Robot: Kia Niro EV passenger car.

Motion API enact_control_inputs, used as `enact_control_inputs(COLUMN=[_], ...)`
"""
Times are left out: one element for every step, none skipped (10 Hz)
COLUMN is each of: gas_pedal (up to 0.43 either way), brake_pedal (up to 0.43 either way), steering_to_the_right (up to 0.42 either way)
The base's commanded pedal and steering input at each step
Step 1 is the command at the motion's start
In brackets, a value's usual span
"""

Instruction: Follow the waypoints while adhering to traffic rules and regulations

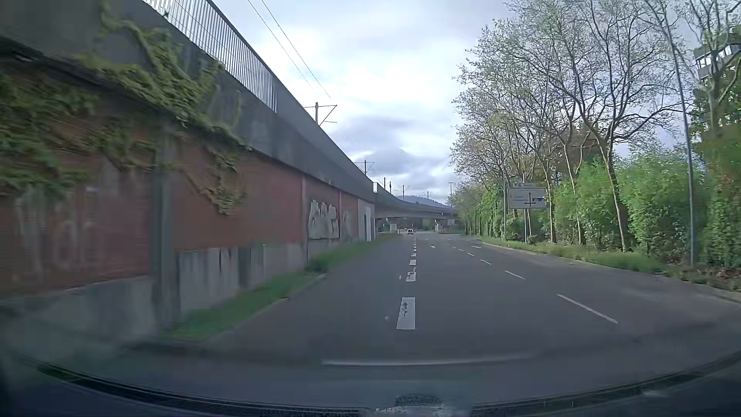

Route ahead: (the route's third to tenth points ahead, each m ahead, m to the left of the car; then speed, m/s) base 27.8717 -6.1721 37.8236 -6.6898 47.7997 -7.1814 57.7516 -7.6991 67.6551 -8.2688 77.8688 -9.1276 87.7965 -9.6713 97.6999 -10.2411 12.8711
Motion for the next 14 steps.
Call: enact_control_inputs(gas_pedal=[0.059, 0.059, 0.059, 0.059, 0.059, 0.059, 0.059, 0.059, 0.059, 0.059, 0.059, 0.059, 0.059, 0.059], brake_pedal=[0.000, 0.000, 0.000, 0.000, 0.000, 0.000, 0.000, 0.000, 0.000, 0.000, 0.000, 0.000, 0.000, 0.000], steering_to_the_right=[0.007, 0.007, 0.007, 0.006, 0.007, 0.007, 0.007, 0.006, 0.007, 0.006, 0.007, 0.006, 0.006, 0.006])
